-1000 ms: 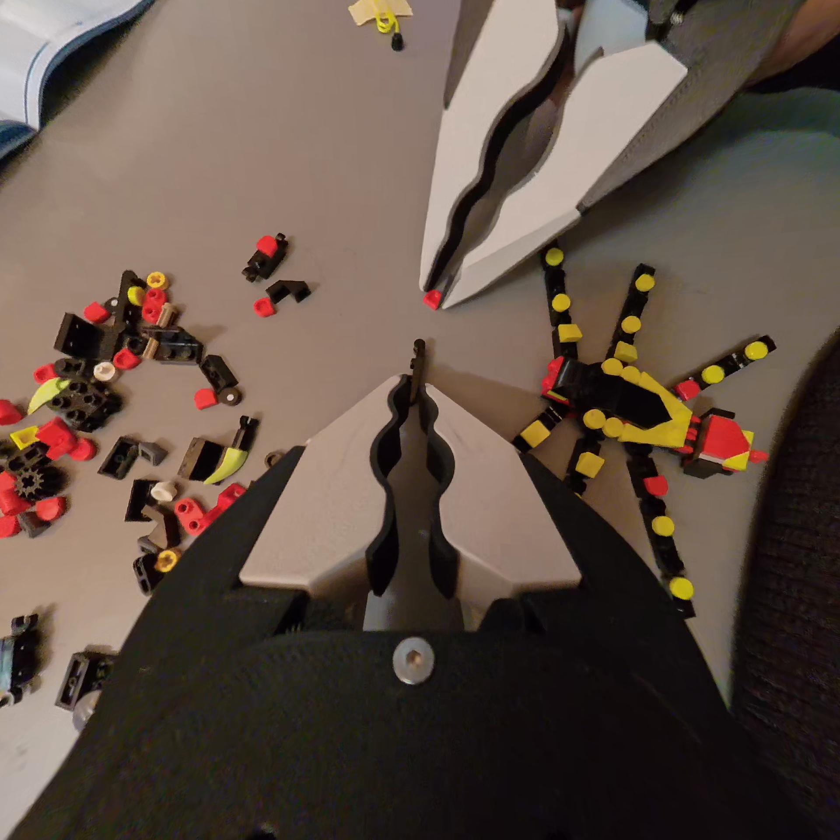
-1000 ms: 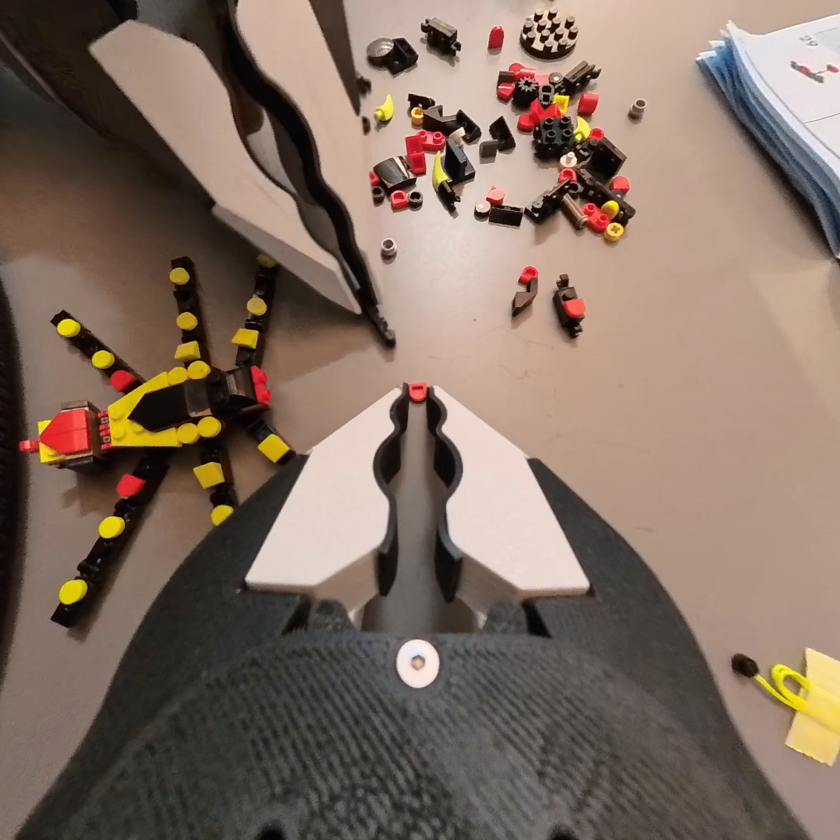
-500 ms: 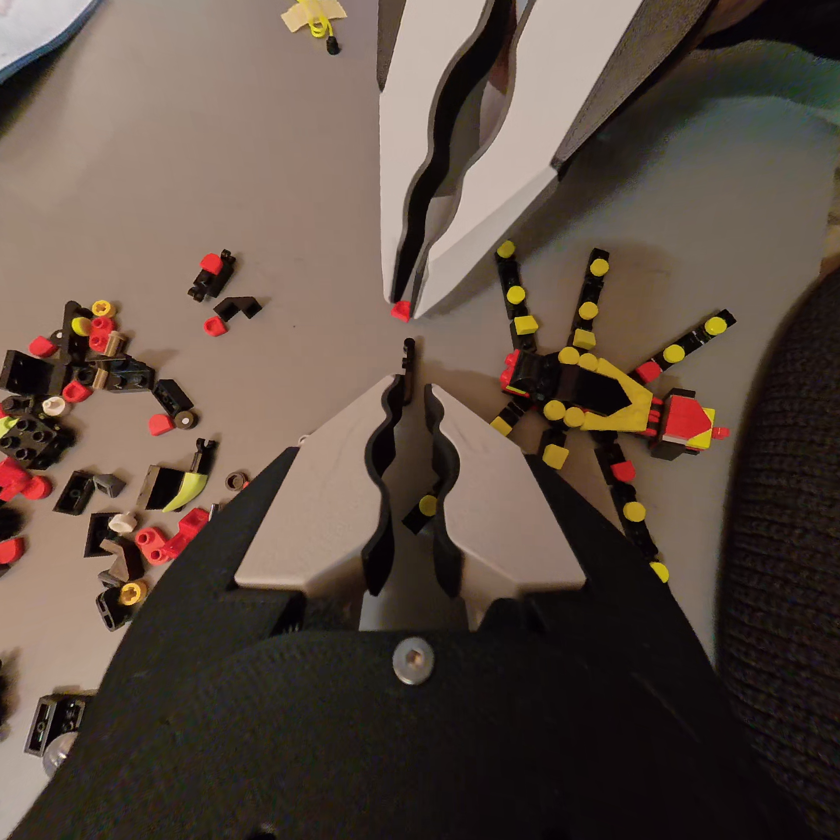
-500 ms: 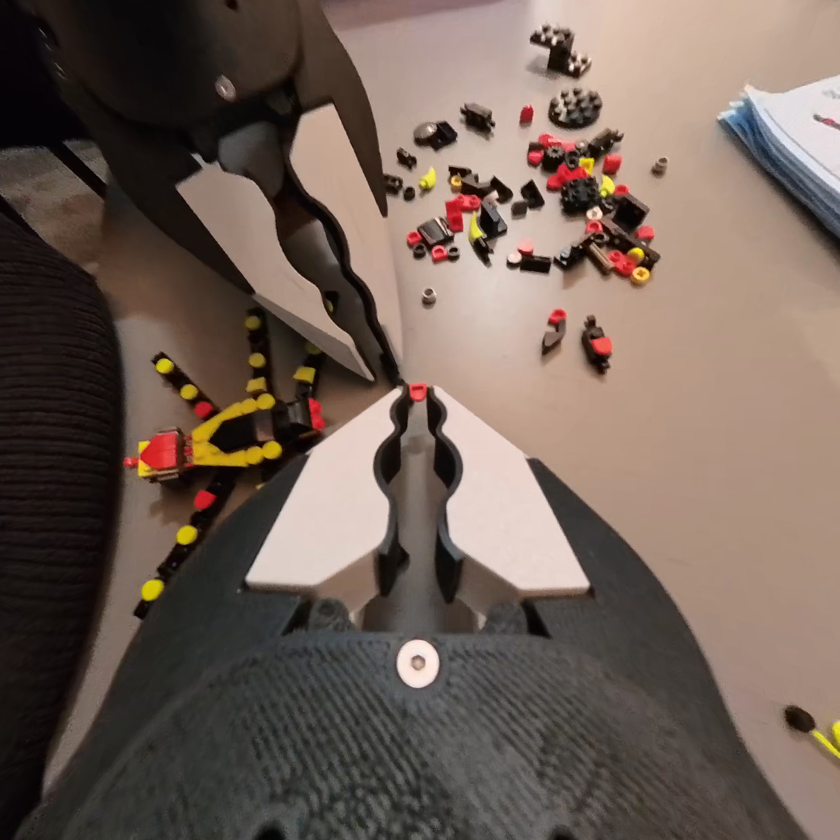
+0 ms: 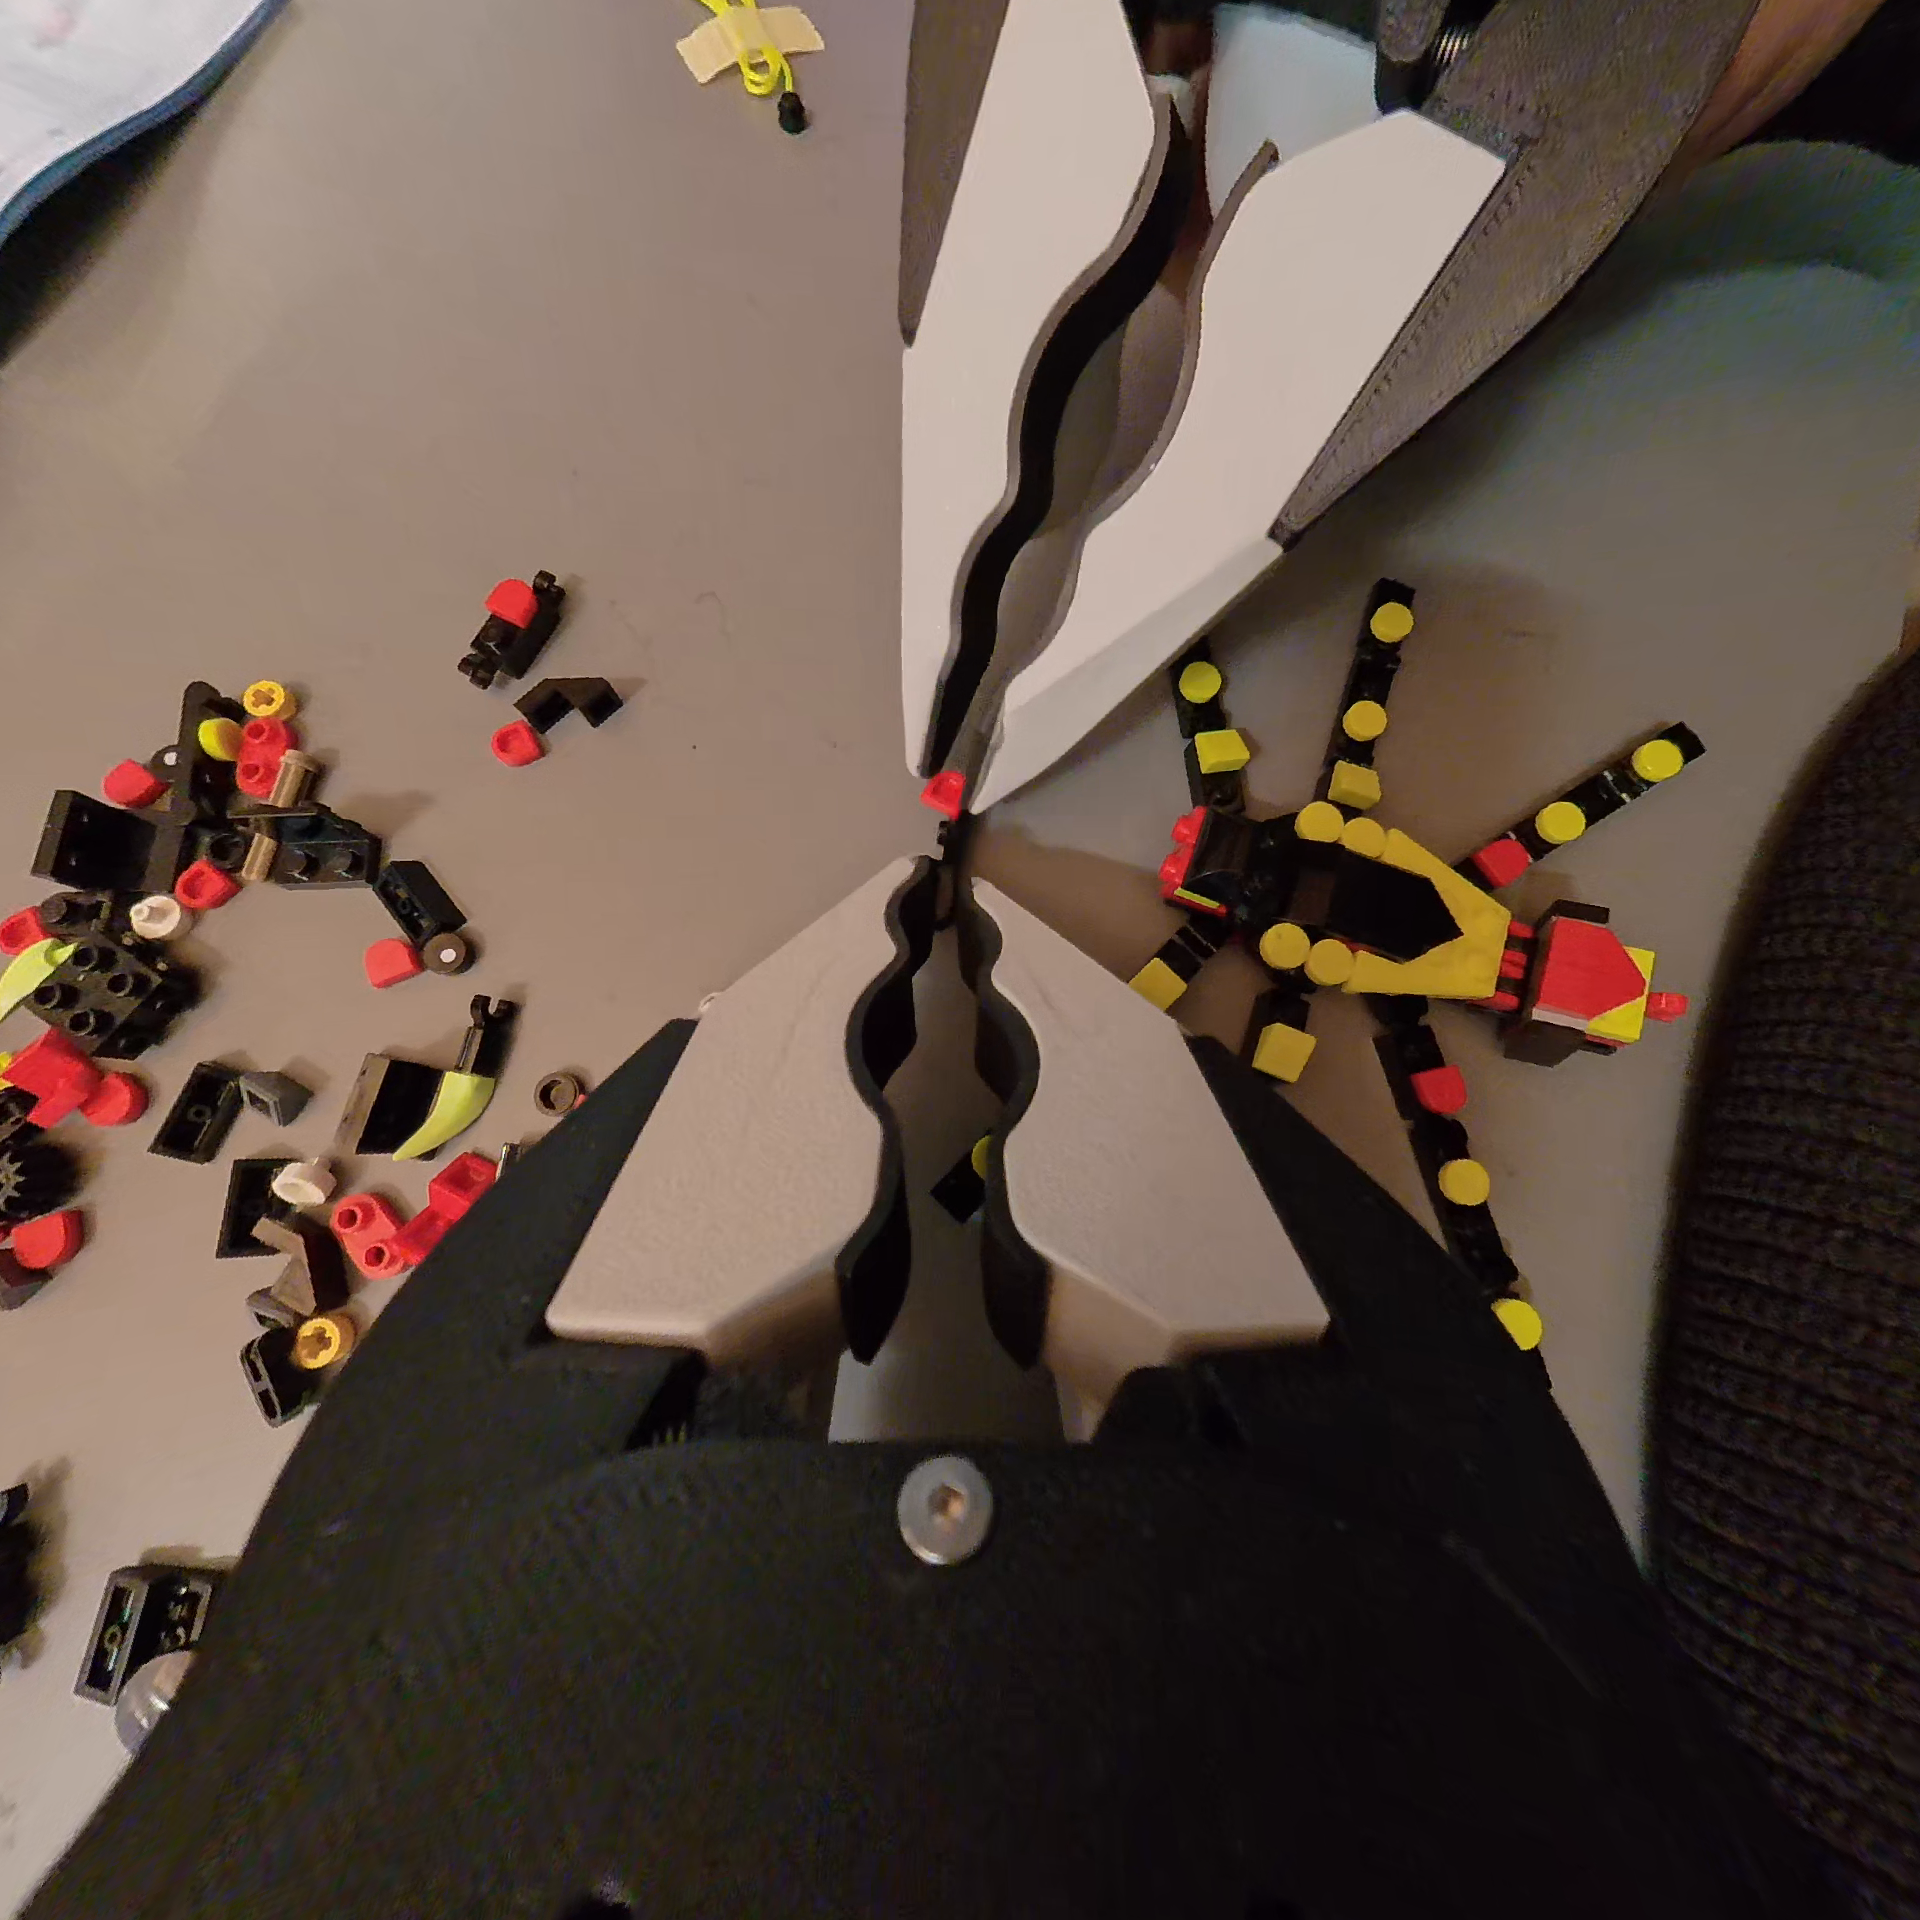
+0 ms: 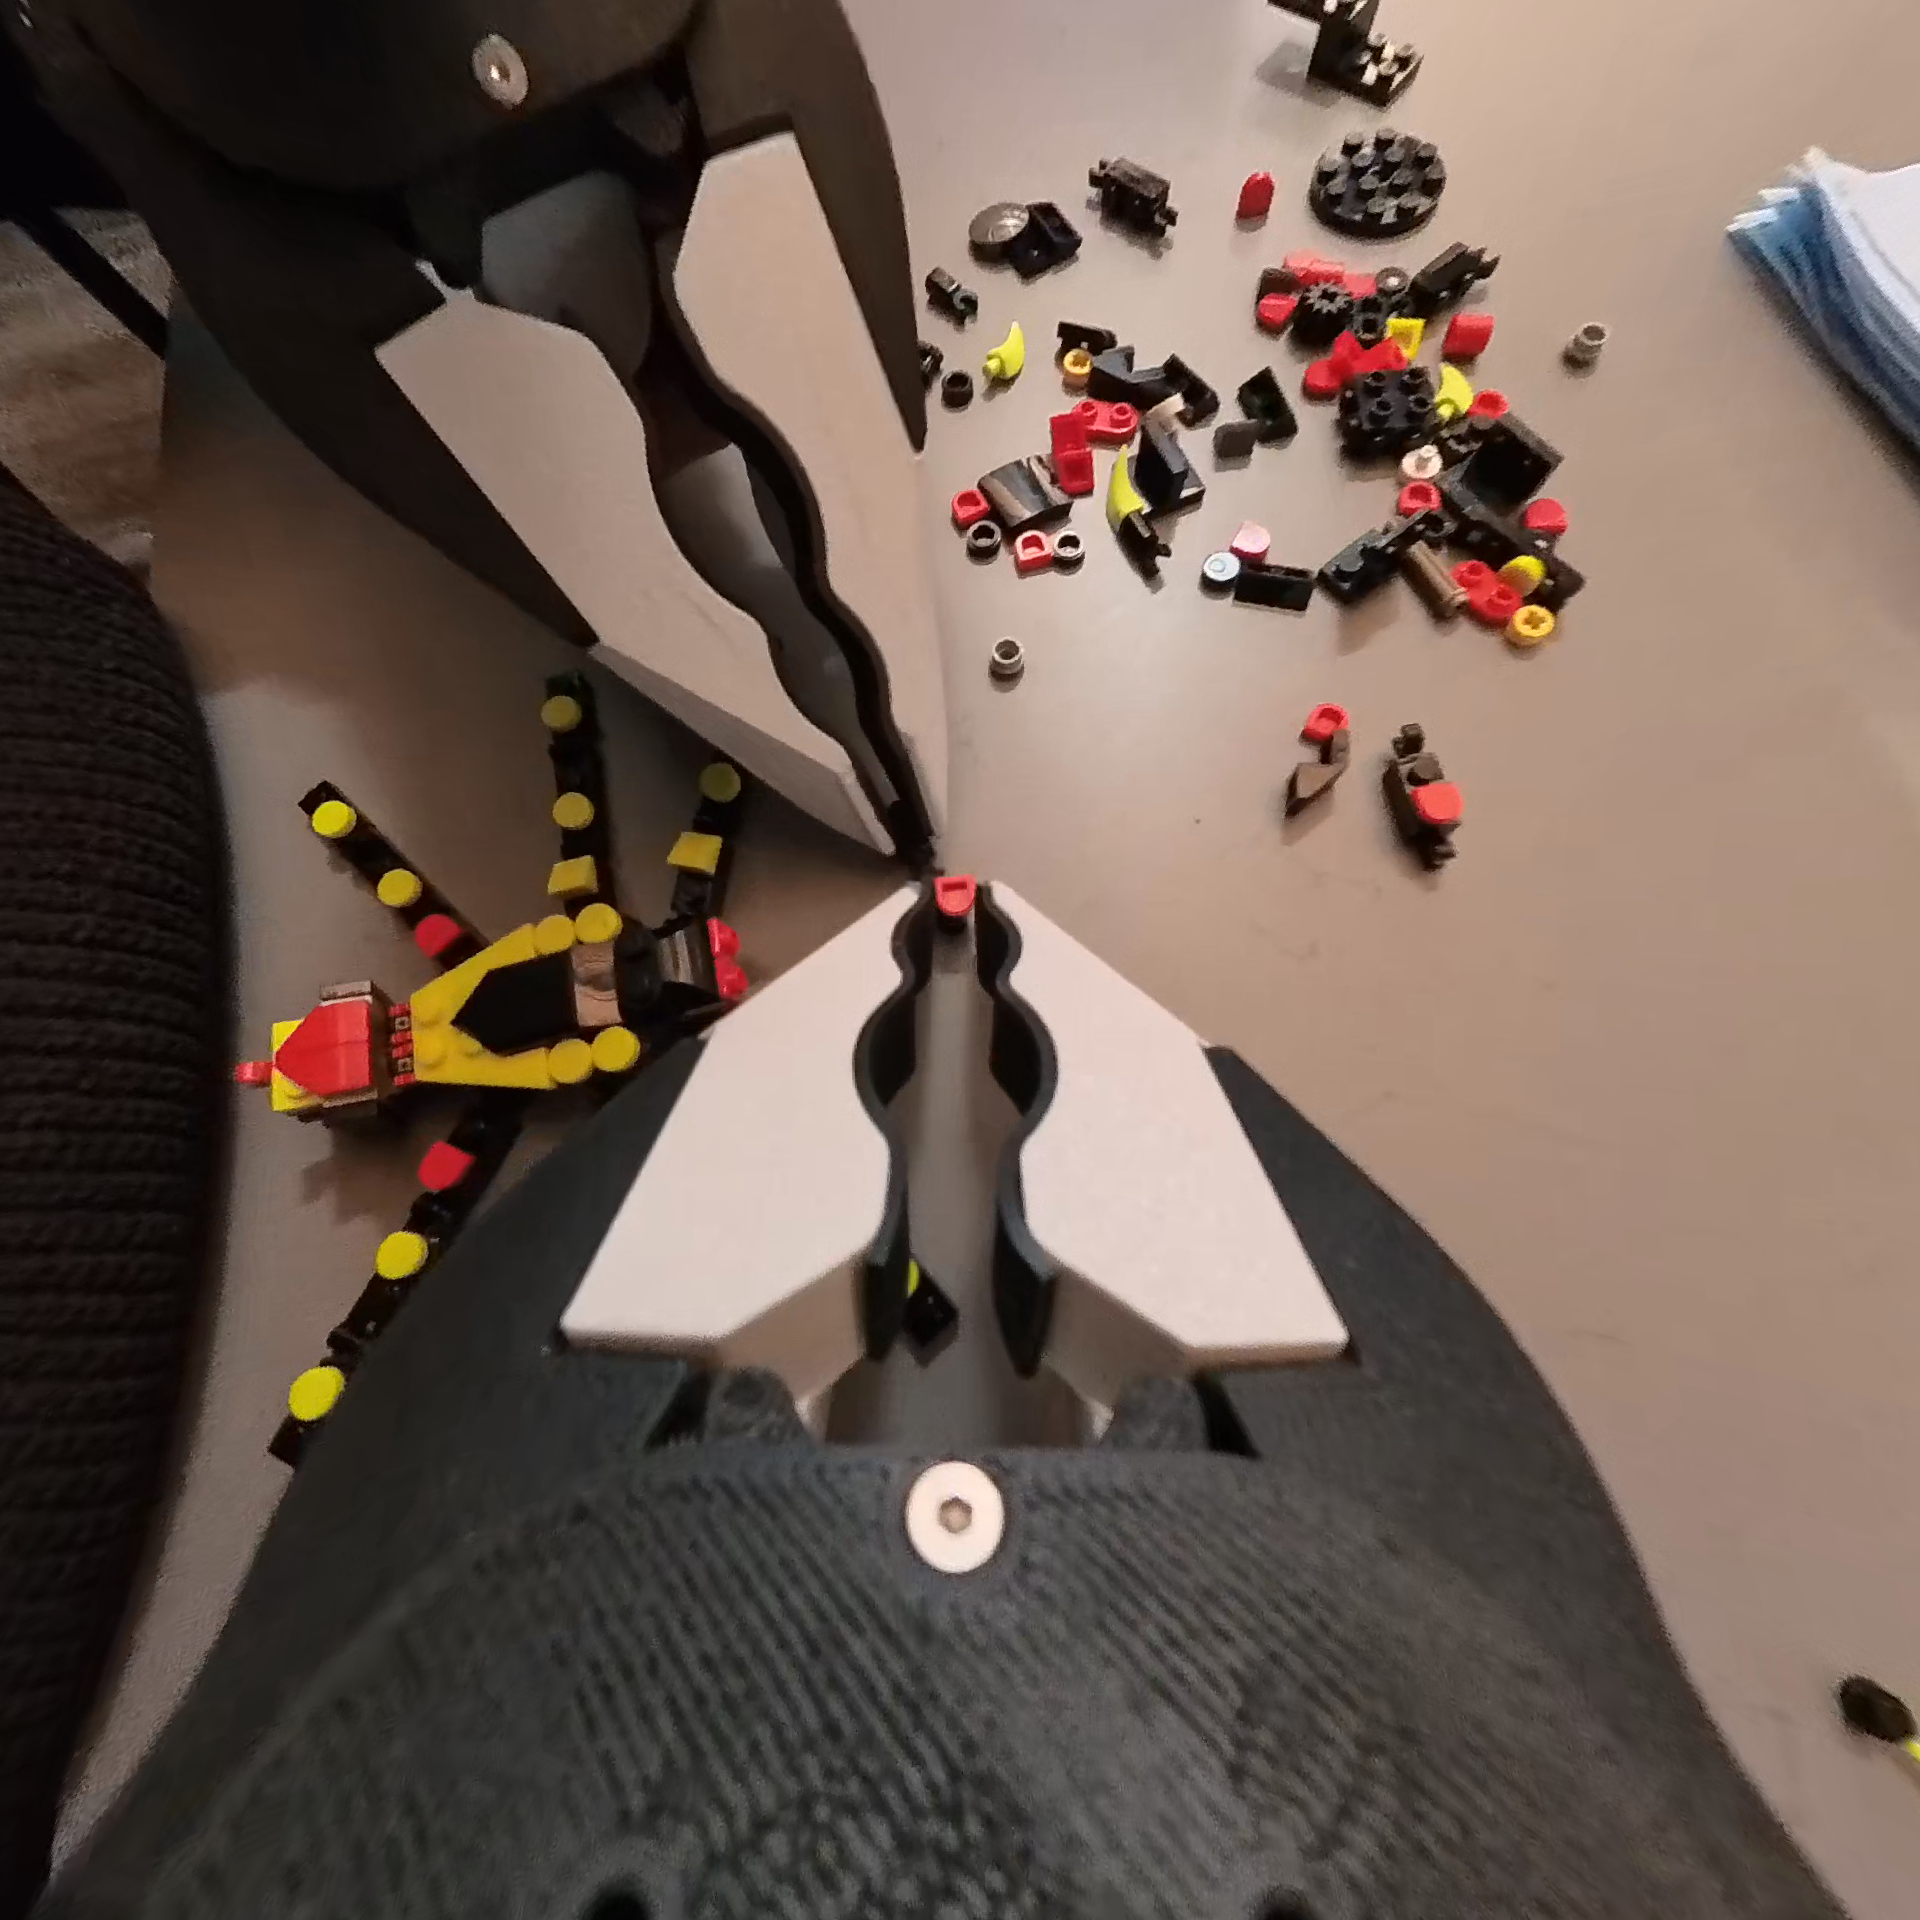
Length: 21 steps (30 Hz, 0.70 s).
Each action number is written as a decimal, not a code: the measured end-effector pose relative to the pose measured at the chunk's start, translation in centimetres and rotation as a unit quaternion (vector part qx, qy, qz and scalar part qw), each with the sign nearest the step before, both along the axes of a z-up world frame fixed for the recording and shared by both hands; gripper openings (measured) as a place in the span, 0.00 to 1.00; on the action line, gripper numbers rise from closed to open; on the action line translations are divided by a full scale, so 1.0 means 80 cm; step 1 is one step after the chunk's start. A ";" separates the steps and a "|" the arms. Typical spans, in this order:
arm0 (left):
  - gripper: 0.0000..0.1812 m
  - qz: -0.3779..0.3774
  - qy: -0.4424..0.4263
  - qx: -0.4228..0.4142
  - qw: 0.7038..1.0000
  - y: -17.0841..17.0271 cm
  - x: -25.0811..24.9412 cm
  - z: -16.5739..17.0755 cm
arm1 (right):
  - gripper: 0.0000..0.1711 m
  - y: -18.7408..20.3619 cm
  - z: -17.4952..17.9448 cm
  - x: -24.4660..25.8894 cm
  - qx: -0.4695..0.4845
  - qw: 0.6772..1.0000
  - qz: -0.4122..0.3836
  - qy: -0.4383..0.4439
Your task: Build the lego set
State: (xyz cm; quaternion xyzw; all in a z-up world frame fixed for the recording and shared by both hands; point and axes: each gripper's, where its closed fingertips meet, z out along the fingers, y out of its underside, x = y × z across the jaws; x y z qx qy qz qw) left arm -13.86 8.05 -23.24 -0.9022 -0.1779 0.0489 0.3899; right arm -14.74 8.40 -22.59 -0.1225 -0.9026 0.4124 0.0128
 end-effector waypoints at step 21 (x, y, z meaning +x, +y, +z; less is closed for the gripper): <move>0.00 -0.002 -0.003 0.005 1.000 -0.003 0.001 0.006 | 0.03 0.000 0.000 0.018 0.005 0.999 0.045 0.004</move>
